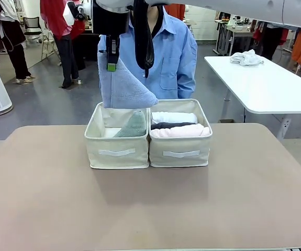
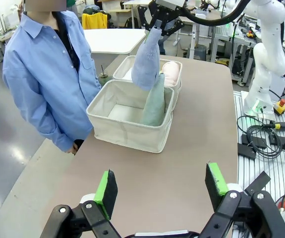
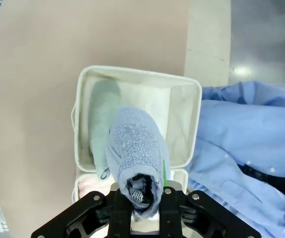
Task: Sort the towels based on their folding style.
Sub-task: Pick up another triangle-folded towel from the table and place it in the left Fabric basket.
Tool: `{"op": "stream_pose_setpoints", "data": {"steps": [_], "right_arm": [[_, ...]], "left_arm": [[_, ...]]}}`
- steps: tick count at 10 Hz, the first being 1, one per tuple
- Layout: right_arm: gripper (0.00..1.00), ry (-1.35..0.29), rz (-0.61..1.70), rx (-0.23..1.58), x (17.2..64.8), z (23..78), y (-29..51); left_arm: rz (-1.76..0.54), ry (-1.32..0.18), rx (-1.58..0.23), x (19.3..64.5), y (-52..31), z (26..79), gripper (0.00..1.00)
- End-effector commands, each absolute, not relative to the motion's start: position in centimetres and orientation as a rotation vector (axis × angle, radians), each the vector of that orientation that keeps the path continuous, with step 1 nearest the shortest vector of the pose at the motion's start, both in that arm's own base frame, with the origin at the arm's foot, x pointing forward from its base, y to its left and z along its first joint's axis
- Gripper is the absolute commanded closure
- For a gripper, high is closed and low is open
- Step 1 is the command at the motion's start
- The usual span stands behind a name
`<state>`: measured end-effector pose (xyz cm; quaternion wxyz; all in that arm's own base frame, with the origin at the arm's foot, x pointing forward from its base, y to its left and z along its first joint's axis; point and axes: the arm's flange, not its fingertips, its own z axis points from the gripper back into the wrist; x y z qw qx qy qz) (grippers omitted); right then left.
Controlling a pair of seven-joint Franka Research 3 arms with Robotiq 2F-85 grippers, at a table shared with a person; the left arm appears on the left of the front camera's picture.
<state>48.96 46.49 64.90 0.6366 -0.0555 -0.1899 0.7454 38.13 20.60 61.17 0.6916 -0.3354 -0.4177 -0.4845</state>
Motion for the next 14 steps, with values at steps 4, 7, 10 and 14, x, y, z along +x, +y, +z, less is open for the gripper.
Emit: {"op": "stream_pose_setpoints", "data": {"steps": [4, 7, 10, 14], "right_arm": [[0.82, -0.417, 1.7, -0.13, 49.1, 64.3, 46.2], [0.82, -0.435, 1.702, -0.136, 50.2, 64.1, 47.4], [0.82, -0.433, 1.66, -0.08, 54.3, 64.1, 50.3], [0.82, -0.396, 1.6, 0.045, 56.9, 61.6, 52.8]], "left_arm": [[-1.101, -0.957, -0.744, 38.0, 20.6, 61.0, 0.07], [-1.101, -0.957, -0.744, 38.0, 20.6, 61.0, 0.07], [-1.101, -0.957, -0.744, 38.0, 20.6, 61.0, 0.07], [-1.101, -0.957, -0.744, 38.0, 20.6, 61.0, 0.07]]}}
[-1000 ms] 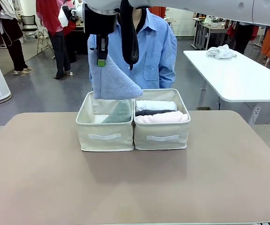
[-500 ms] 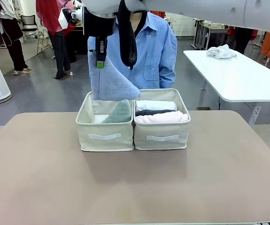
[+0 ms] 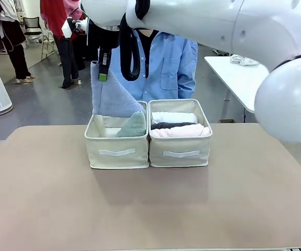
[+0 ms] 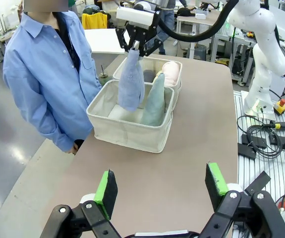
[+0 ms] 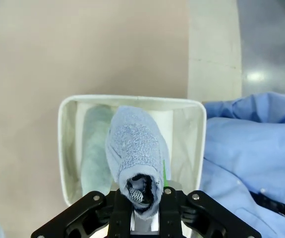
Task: Sort the towels based on their folding style.
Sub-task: Pick up another triangle-folded towel from the table and place it in the left Fabric basket.
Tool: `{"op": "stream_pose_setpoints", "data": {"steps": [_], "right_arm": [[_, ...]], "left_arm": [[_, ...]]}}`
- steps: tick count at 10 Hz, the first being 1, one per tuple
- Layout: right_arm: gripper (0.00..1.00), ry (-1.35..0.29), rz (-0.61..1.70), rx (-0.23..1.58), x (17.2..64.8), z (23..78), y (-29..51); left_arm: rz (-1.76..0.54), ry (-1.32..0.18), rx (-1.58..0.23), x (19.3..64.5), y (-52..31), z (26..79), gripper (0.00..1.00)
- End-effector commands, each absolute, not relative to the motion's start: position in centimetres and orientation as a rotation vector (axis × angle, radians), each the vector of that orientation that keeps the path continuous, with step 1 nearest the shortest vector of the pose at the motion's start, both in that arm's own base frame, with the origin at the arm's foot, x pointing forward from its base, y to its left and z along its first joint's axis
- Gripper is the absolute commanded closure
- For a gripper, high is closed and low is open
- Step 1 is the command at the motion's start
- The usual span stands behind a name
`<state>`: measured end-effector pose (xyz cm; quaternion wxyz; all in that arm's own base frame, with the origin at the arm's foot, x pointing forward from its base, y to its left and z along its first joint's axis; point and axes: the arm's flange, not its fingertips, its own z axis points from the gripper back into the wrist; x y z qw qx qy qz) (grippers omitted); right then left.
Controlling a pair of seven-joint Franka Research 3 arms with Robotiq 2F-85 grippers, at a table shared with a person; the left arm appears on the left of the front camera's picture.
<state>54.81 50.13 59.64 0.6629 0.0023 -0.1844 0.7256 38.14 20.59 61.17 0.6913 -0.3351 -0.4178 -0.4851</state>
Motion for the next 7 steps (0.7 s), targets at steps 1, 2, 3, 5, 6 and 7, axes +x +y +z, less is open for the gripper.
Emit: {"op": "stream_pose_setpoints", "data": {"steps": [1, 2, 3, 5, 6, 7], "right_arm": [[0.82, -0.373, 1.579, 0.036, 57.5, 60.6, 53.2], [0.82, -0.345, 1.554, 0.032, 58.3, 59.6, 53.2], [0.82, -0.332, 1.523, 0.043, 59.0, 58.6, 53.0], [0.82, -0.315, 1.508, 0.044, 59.9, 56.6, 53.0], [0.82, -0.294, 1.506, 0.031, 60.4, 55.5, 52.9], [0.82, -0.267, 1.511, 0.024, 60.8, 54.5, 53.0]], "left_arm": [[-1.101, -0.957, -0.744, 38.0, 20.6, 61.0, 0.07], [-1.101, -0.957, -0.744, 38.0, 20.6, 61.0, 0.07], [-1.101, -0.957, -0.744, 38.0, 20.6, 61.0, 0.07], [-1.101, -0.957, -0.744, 38.0, 20.6, 61.0, 0.07], [-1.101, -0.957, -0.744, 38.0, 20.6, 61.0, 0.07], [-1.101, -0.957, -0.744, 38.0, 20.6, 61.0, 0.07]]}}
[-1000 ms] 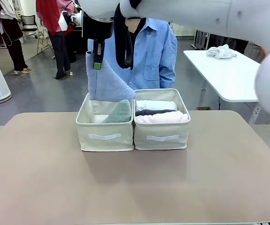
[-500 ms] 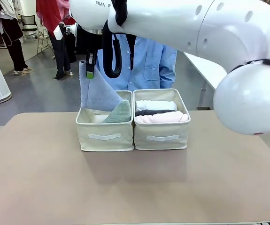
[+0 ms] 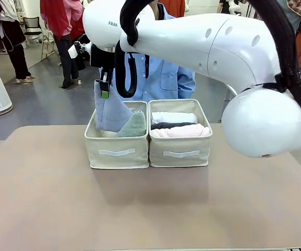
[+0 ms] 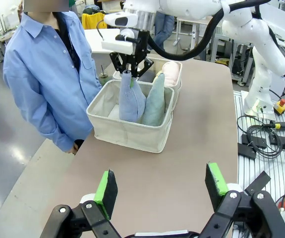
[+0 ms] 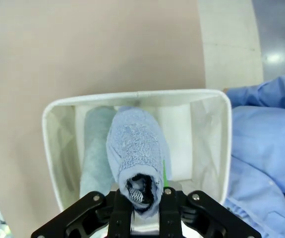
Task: Sort the towels based on their folding style.
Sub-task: Pick up another triangle-folded towel from the table and place it in the left Fabric basket.
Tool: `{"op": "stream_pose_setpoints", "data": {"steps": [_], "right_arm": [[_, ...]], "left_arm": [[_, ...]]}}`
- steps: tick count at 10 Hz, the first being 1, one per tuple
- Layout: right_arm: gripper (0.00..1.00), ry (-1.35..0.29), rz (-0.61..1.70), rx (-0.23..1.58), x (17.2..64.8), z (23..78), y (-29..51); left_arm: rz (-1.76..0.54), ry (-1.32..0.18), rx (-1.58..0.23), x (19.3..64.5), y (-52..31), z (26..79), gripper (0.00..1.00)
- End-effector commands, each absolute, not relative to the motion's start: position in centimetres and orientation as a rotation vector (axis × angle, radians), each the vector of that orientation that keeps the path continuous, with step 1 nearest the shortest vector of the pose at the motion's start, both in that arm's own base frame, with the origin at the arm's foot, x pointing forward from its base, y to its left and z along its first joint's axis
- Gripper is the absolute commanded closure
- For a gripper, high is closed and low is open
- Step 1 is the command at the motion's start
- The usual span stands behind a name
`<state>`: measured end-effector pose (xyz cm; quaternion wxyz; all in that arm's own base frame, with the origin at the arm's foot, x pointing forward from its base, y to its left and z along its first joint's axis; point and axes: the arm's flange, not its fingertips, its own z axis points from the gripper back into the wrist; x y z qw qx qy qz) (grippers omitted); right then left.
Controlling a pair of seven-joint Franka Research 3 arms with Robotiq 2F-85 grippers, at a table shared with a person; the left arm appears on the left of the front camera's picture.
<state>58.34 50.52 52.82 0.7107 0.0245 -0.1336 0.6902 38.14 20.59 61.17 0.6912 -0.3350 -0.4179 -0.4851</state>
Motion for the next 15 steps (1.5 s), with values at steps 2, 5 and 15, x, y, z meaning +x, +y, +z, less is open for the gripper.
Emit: {"op": "stream_pose_setpoints", "data": {"steps": [2, 5, 15], "right_arm": [[0.82, -0.195, 1.507, 0.016, 61.6, 52.1, 53.2], [0.82, -0.114, 1.52, 0.047, 61.9, 49.5, 53.6], [0.82, -0.092, 1.62, 0.143, 60.0, 49.1, 54.1]], "left_arm": [[-1.101, -0.957, -0.744, 38.0, 20.6, 61.0, 0.07], [-1.101, -0.957, -0.744, 38.0, 20.6, 61.0, 0.07], [-1.101, -0.957, -0.744, 38.0, 20.6, 61.0, 0.07]]}}
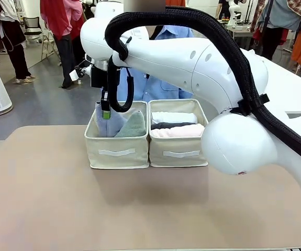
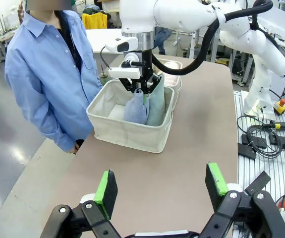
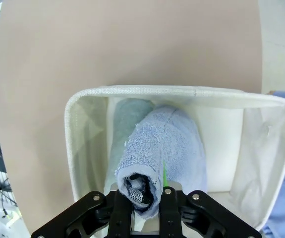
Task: Sort the towels based on their folding style.
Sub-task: Pick up another triangle-folded towel from the table and place it in the left Fabric basket.
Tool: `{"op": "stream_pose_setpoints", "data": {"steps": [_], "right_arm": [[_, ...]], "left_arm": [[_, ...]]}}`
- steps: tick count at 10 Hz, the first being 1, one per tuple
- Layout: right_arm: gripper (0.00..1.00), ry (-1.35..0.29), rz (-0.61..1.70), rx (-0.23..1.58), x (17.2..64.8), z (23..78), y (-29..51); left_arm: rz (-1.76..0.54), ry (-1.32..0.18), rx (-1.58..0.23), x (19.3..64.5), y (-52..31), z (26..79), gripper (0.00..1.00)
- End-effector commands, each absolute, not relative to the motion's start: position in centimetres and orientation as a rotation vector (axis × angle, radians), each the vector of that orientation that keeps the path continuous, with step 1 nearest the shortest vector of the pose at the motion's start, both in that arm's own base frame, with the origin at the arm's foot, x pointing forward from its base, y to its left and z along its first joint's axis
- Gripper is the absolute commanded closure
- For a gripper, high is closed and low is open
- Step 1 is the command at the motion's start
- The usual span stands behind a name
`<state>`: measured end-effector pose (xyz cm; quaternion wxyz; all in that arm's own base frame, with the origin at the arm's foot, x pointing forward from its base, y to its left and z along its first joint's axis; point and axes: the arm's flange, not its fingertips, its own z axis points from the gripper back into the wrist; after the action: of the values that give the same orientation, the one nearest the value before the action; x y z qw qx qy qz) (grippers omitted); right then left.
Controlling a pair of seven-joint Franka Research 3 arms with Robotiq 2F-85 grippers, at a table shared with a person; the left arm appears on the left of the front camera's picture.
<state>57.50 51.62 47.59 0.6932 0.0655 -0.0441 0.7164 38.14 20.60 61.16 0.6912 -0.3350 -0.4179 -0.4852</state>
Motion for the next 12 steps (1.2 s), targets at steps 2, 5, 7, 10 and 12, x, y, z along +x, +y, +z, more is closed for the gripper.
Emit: {"op": "stream_pose_setpoints", "data": {"steps": [2, 5, 7, 10, 12], "right_arm": [[0.67, -0.111, 1.643, 0.151, 60.12, 48.91, 54.06], [0.0, -0.117, 1.664, 0.162, 60.07, 48.93, 54.05], [0.0, -0.114, 1.665, 0.167, 60.21, 48.84, 54.01], [0.0, -0.114, 1.671, 0.172, 60.16, 48.88, 53.93], [0.0, -0.12, 1.673, 0.171, 60.2, 48.96, 53.91]], "left_arm": [[-1.101, -0.957, -0.744, 37.96, 20.63, 61.01, 0.07], [-1.101, -0.957, -0.744, 37.96, 20.63, 61.01, 0.07], [-1.101, -0.957, -0.744, 37.96, 20.63, 61.01, 0.07], [-1.101, -0.957, -0.744, 37.96, 20.63, 61.01, 0.07], [-1.101, -0.957, -0.744, 37.96, 20.63, 61.01, 0.07]]}}
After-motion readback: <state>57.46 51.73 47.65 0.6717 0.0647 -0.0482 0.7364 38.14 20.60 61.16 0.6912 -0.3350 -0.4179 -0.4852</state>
